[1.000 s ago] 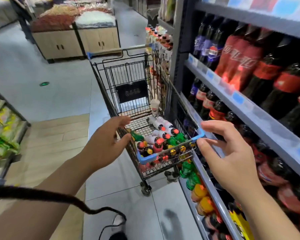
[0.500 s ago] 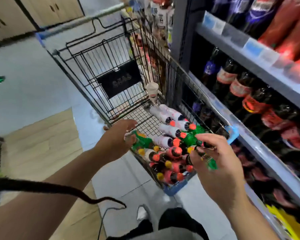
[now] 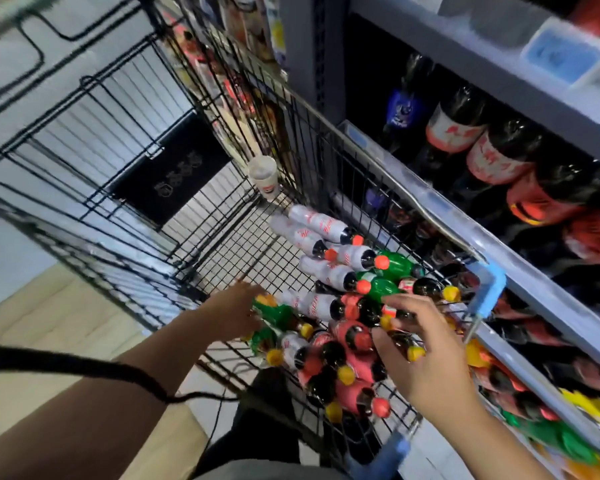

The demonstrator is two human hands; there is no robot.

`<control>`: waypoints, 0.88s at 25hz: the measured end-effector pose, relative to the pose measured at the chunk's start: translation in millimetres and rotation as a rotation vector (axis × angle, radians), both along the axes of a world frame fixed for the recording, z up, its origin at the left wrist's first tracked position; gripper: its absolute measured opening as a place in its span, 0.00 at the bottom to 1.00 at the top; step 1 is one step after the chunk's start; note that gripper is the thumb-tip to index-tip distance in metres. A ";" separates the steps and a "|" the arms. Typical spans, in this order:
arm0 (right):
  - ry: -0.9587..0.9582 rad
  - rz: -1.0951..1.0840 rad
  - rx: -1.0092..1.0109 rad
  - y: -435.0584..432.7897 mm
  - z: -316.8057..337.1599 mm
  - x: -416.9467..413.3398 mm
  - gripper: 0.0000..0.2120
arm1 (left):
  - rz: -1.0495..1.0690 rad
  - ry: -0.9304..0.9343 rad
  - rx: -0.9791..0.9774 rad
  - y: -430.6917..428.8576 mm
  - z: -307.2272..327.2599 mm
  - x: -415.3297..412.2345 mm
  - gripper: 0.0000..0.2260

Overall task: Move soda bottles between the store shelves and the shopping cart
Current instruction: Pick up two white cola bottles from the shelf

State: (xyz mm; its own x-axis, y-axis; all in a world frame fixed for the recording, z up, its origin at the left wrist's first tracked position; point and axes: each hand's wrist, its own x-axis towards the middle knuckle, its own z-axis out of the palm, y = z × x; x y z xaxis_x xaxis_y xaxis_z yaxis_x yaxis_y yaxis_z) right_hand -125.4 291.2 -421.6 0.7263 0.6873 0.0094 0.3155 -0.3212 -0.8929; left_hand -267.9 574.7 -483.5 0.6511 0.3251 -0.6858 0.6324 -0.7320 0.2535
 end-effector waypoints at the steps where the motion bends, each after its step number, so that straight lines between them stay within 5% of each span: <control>1: 0.006 -0.028 -0.008 8.0 -7.0 -1.5 0.16 | -0.051 0.035 -0.014 11.6 -10.8 7.4 0.27; 12: 0.129 -0.574 -0.042 99.1 -91.8 -21.1 0.16 | -0.340 -0.262 0.057 97.8 -111.4 146.7 0.32; 17: 0.181 -0.658 -0.021 118.6 -120.6 -35.7 0.14 | -0.615 -0.142 0.173 90.8 -188.8 184.8 0.33; 22: 0.217 -0.692 -0.001 120.4 -134.5 -37.6 0.12 | -0.690 -0.264 0.221 93.2 -205.0 194.1 0.29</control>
State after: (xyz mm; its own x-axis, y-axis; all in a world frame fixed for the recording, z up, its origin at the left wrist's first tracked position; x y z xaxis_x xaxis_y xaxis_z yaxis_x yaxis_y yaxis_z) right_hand -163.1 411.6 -556.0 0.9802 0.0691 -0.1853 -0.1453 -0.3842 -0.9117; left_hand -73.7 667.9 -688.5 0.8893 -0.1030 -0.4457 -0.0472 -0.9898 0.1345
